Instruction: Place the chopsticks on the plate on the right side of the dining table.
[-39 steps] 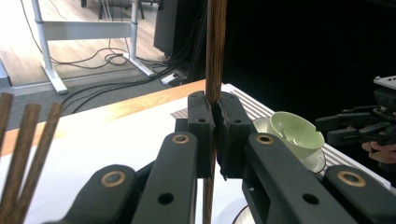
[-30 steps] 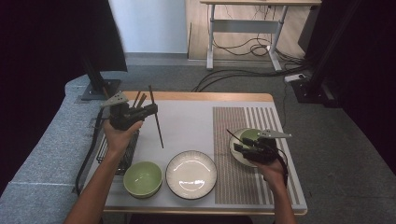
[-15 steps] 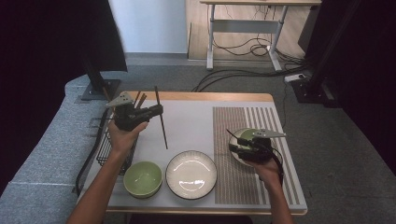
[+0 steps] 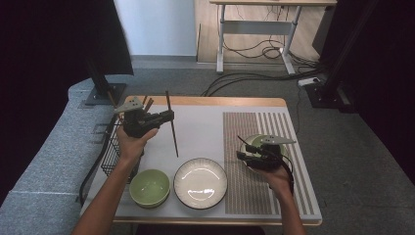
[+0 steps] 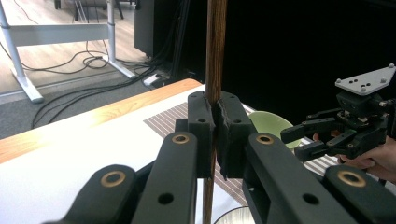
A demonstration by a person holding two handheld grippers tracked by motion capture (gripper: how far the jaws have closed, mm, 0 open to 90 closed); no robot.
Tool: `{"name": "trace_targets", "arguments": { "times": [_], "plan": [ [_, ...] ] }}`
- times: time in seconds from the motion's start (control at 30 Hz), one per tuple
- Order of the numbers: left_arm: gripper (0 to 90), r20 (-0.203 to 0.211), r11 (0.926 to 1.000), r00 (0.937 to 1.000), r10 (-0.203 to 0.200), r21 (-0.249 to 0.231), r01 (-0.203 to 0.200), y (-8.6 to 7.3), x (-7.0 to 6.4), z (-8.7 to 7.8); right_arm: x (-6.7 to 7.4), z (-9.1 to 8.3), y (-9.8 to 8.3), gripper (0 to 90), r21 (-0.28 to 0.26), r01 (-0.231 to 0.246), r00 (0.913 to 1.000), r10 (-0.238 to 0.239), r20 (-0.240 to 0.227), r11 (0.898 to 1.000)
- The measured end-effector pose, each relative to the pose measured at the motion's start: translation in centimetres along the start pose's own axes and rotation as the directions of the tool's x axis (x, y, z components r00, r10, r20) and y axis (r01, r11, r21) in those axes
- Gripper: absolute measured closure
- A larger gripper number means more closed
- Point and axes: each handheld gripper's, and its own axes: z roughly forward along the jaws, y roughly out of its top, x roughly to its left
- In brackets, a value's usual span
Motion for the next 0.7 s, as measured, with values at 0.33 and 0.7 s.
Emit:
{"name": "trace_targets", "arguments": {
  "times": [0.33, 0.7],
  "plan": [
    [85.0, 0.012, 0.9999, 0.9999, 0.008, 0.015, -0.008, -0.2, -0.5, 0.7, 0.6, 0.8, 0.3, 47.2, 0.003, 0.017, 0.9997, -0.017, -0.019, 1.0],
    [85.0, 0.02, 0.9999, 0.9998, 0.009, 0.011, -0.009, 0.0, -0.8, 0.7, 1.4, 1.5, 0.7, 47.2, 0.0, 0.036, 0.9986, -0.036, -0.038, 0.999]
  ]
}}
